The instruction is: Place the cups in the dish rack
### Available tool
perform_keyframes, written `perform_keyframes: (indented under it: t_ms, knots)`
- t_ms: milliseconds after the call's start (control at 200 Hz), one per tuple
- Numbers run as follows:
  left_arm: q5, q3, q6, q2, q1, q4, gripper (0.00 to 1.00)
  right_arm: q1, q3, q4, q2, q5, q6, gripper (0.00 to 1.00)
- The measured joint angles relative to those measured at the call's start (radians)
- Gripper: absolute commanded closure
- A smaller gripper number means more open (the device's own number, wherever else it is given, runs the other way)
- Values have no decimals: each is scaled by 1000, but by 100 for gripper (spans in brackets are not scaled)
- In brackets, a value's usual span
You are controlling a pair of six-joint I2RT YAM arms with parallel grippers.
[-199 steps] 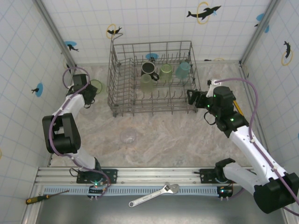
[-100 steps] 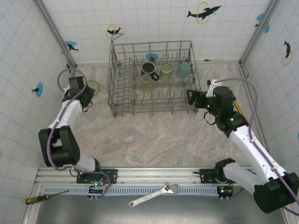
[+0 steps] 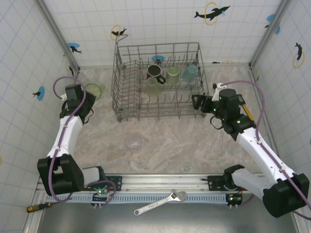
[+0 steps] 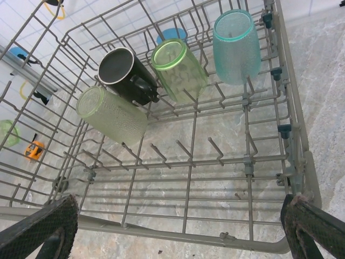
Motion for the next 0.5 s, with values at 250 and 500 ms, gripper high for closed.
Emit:
perform_keyframes:
  t_ms: [250, 500]
  knots:
    - [80, -9, 0, -84, 10, 33, 100, 0, 0, 1, 21, -7, 7, 0]
    - [163, -8, 0, -92, 10, 69, 100, 8, 0, 1, 39, -8, 19, 0]
